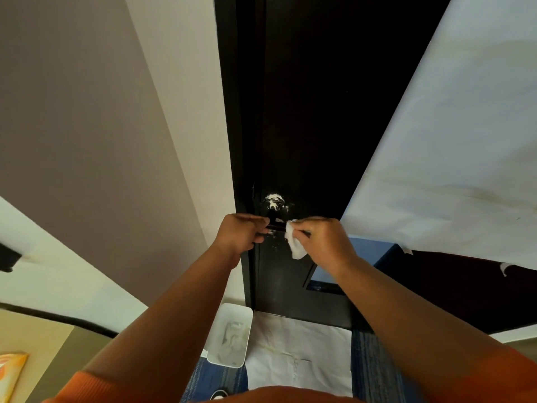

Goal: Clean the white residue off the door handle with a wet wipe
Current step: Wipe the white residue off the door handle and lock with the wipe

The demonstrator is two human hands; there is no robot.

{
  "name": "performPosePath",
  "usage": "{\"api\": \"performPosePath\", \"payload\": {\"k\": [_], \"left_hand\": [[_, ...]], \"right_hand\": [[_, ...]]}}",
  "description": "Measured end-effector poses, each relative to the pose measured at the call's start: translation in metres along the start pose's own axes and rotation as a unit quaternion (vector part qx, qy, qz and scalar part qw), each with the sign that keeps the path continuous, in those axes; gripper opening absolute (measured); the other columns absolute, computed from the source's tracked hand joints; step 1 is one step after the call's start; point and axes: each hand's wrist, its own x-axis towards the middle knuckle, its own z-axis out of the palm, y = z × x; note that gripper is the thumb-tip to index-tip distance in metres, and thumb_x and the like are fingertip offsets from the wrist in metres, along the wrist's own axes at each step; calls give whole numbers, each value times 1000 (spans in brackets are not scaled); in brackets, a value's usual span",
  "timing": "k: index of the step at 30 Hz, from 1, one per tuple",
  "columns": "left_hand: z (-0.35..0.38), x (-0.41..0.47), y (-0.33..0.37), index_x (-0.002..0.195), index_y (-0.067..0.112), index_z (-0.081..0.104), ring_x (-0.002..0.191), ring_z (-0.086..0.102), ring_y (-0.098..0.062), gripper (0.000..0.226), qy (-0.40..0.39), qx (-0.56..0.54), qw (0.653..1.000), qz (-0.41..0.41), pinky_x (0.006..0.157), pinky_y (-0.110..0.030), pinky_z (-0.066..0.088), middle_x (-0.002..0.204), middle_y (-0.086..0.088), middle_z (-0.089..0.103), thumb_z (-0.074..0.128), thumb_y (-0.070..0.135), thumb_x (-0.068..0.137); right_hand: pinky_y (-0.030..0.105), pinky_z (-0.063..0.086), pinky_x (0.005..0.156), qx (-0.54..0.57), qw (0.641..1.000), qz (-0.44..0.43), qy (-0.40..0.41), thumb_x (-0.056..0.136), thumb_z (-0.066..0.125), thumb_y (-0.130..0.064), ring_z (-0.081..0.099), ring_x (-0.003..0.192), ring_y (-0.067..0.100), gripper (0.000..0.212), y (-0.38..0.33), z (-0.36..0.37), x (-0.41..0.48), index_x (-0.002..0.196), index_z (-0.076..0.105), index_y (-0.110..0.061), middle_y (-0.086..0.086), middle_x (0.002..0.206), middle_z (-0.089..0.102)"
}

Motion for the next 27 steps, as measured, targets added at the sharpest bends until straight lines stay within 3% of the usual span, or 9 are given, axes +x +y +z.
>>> {"api": "performPosePath", "payload": {"k": [8,12,16,21,25,27], "left_hand": [[-3,0,11,99,10,76,79,69,-19,31,-8,34,999,1,72,-31,50,90,-5,79,59,36,101],[-6,-2,11,101,6,76,91,74,-29,35,-1,41,999,0,75,-33,50,95,-11,79,57,35,101],[-3,-4,9,95,14,75,85,72,-23,23,-8,43,999,-1,77,-33,51,90,-4,79,59,29,100],[-6,-2,2,107,16,74,89,73,-21,17,-25,37,999,16,83,-34,55,97,-1,78,64,26,99],[-4,-3,-2,107,16,78,85,73,-17,18,-19,40,998,37,83,-29,55,94,3,79,71,27,95],[-2,-2,-2,105,17,78,82,73,-16,17,-2,41,998,40,75,-26,53,91,3,79,72,29,94]], "right_hand": [[33,58,76,-2,999,33,14,85,79,-23,70,88,23,14,-33,16,13,94,75,-13,6,95,73],[26,52,69,32,997,53,38,83,81,-25,68,85,20,15,-53,33,24,87,72,-13,3,92,72],[32,59,76,26,998,43,29,86,78,-27,71,90,22,16,-29,23,14,97,76,-16,5,96,75],[42,61,84,20,999,30,24,86,79,-18,72,94,25,24,24,-4,-12,109,78,-14,8,107,76],[39,61,89,41,998,32,18,85,80,-15,73,99,25,26,37,-12,-16,111,78,-13,9,112,76],[38,60,90,56,997,35,27,85,80,-15,73,98,24,23,24,-9,-12,108,78,-12,9,109,76]]}}
